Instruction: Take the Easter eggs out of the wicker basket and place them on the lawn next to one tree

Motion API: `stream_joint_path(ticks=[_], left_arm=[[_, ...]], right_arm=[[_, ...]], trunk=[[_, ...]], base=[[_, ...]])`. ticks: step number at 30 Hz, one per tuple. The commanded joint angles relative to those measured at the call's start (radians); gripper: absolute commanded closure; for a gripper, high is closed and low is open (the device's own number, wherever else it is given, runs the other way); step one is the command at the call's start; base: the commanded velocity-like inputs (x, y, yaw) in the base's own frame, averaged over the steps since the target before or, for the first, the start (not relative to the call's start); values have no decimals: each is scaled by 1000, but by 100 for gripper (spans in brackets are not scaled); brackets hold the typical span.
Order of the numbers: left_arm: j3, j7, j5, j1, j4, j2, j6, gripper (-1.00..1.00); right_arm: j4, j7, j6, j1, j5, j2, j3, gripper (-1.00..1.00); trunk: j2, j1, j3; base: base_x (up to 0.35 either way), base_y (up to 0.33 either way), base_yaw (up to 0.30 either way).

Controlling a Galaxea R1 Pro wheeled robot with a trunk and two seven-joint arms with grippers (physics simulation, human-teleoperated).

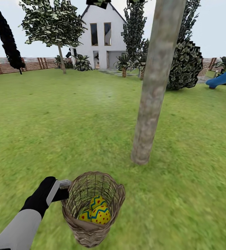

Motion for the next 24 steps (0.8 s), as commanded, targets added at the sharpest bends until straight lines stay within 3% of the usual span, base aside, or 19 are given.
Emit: stream_joint_path(ticks=[1, 24], left_arm=[[0, 8, 18, -1, -1, -1, 2, 100], [0, 8, 18, -1, 0, -1, 2, 100]], right_arm=[[3, 2, -6, -1, 10, -1, -9, -100], [3, 4, -6, 5, 10, -2, -9, -100]], trunk=[[-1, 1, -1], [-1, 1, -1]], base=[[329, 0, 0], [329, 0, 0]])
